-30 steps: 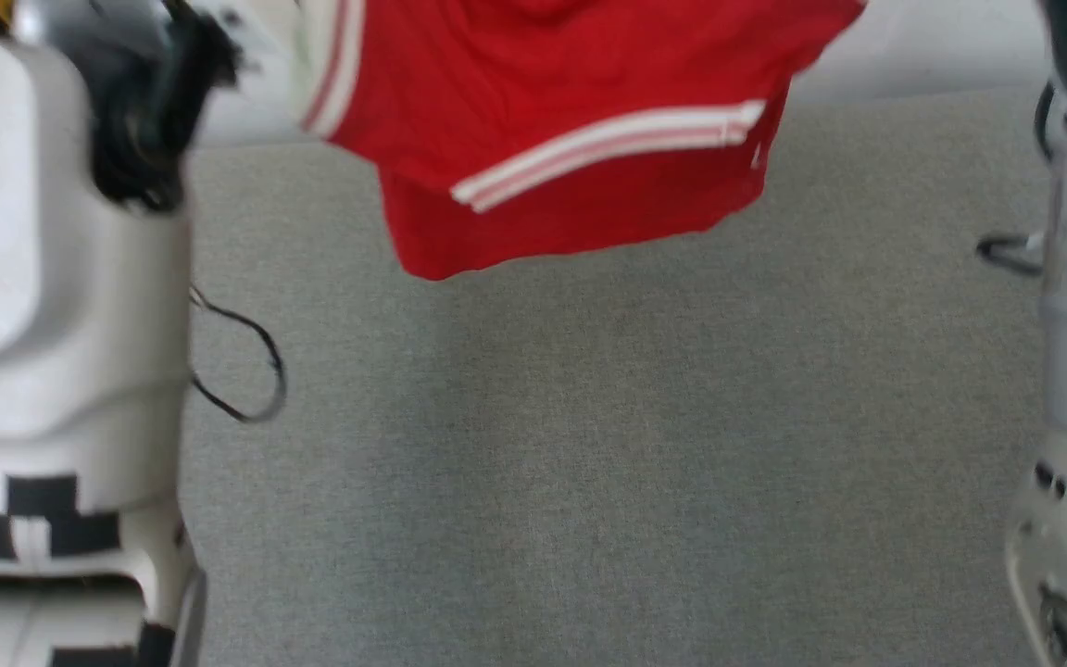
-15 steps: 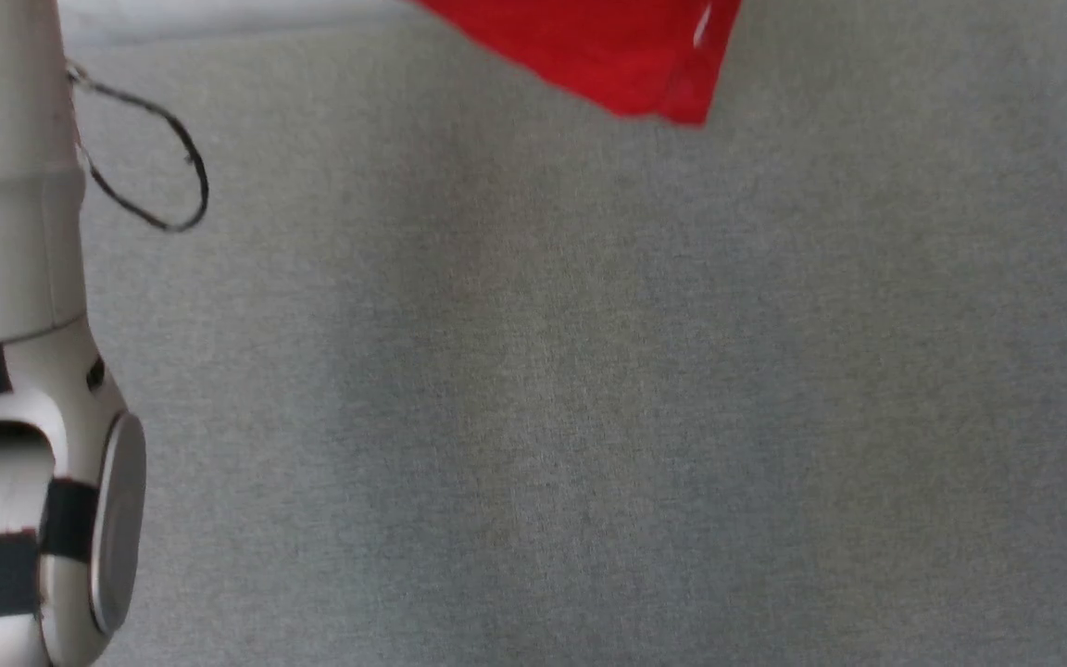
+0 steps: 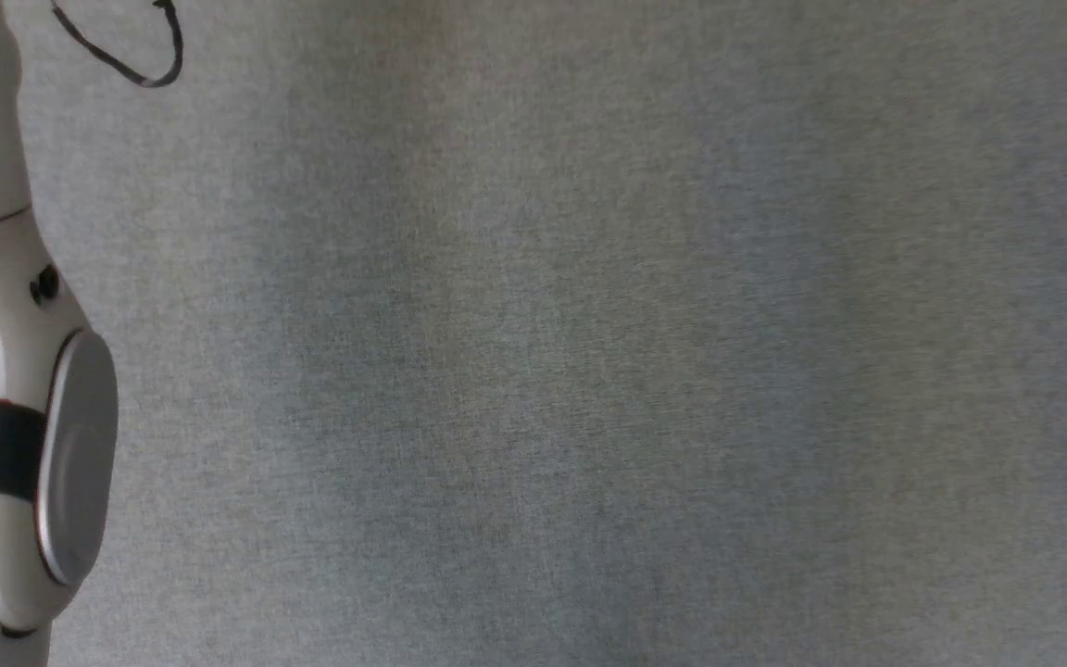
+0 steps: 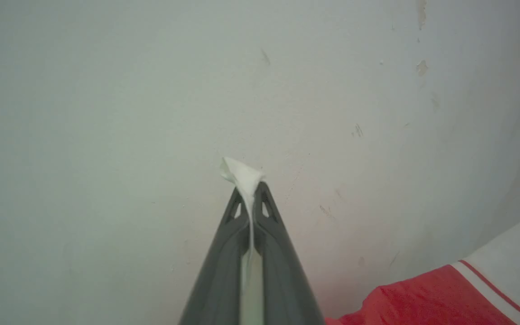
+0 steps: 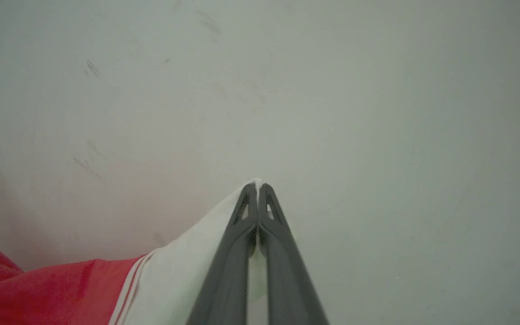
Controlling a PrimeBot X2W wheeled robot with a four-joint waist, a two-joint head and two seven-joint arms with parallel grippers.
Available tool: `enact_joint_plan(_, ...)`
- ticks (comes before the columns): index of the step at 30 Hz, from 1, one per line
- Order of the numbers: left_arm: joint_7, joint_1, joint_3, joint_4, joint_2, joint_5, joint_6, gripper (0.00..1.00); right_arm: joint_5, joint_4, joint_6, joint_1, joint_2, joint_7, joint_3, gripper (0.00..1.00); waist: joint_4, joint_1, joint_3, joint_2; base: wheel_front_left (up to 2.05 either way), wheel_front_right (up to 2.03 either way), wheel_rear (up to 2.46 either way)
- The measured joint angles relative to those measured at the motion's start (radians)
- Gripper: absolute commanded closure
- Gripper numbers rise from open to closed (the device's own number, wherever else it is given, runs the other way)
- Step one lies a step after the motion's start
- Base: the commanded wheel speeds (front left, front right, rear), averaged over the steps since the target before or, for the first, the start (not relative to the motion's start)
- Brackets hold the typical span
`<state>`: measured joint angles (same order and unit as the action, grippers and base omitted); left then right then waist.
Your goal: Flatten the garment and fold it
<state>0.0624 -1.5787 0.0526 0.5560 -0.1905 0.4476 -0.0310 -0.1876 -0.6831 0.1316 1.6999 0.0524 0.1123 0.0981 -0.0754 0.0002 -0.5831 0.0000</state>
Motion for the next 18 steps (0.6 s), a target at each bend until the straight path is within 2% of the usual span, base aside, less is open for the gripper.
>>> enact_joint_plan(7, -0.056, 0.035, 0.007, 0.118, 0.001, 0.039, -0.057, 1.0, -0.07, -0.061, 0.0, -0.024, 0.0, -0.041, 0.035, 1.0, 0.032, 0.0001, -0.085, 0.0, 0.0, 0.0, 0.0)
enact_joint_plan(13, 0.037, 0.095, -0.003, 0.188, -0.013, 0.128, -0.083, 1.0, -0.05, -0.099, 0.0, -0.06, 0.001, -0.065, 0.033, 1.0, 0.067, 0.0001, -0.094, 0.0, 0.0, 0.0, 0.0)
enact_joint_plan(18, 0.132, 0.155, -0.035, 0.183, -0.036, 0.2, -0.084, 1.0, 0.038, -0.101, 0.0, -0.118, 0.025, -0.075, -0.003, 1.0, 0.074, -0.0002, -0.055, 0.0, 0.0, 0.0, 0.0)
